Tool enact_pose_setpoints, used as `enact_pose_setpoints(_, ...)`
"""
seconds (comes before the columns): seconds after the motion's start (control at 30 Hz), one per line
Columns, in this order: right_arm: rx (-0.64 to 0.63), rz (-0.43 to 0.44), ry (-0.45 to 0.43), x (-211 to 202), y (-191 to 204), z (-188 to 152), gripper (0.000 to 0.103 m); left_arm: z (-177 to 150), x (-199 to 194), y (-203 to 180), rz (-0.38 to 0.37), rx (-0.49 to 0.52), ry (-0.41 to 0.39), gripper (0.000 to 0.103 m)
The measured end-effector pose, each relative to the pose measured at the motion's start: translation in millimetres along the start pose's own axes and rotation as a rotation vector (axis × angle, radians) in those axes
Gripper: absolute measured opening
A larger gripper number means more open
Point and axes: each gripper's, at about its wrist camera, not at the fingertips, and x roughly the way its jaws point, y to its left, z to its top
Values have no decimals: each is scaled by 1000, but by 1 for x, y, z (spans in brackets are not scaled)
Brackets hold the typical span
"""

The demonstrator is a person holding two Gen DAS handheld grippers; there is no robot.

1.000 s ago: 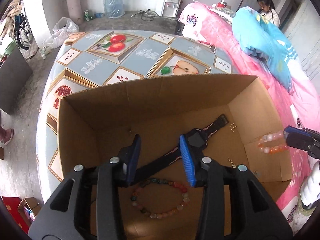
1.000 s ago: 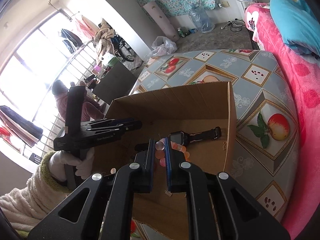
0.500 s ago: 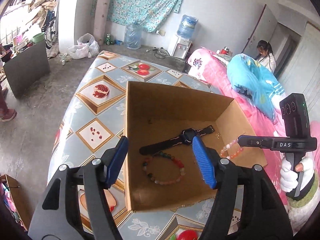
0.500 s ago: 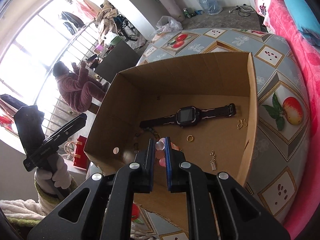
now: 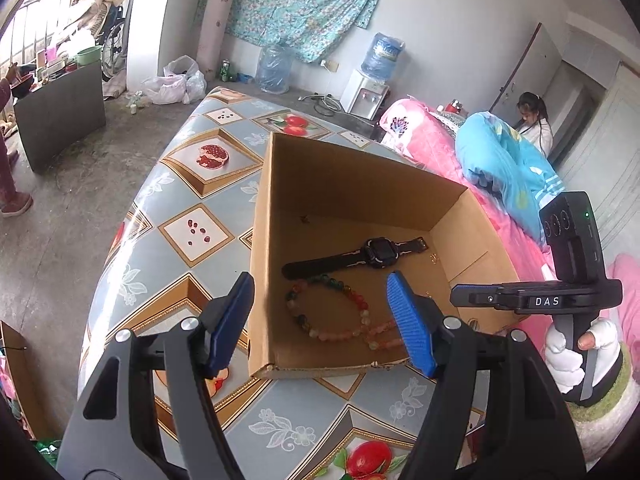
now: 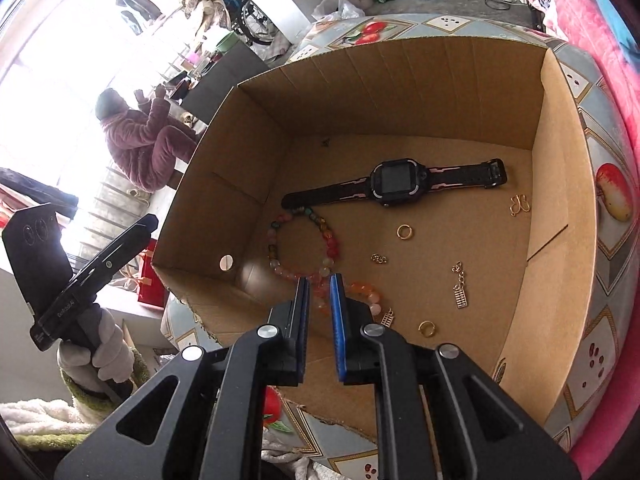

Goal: Organize jewelry
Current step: 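Lower both grippers into the box and open them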

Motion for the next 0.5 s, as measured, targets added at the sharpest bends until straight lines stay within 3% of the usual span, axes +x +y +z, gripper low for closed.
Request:
enact_pose_setpoints(0.1,-3,-34,-111,-26,-3,-6,13,-3,0,0,20,13,-7,68)
enact_pose_setpoints(0.2,19,-116,-256,-59,-10,-16,35,-4,4,6,40,-2,1,69)
enact_pose_setpoints(0.3,90,-187,-349,-82,-30,-27,42,-5,17,14,61,-33,42,70)
enact_pose_setpoints(0.4,199,-190,-337,-82,-58,-36,45,-10,37,17,53,-53,96,70)
enact_pose_setpoints(0.5,266,-120,-232,-60,-77,-43,45,-18,53,14,15,-73,149,70)
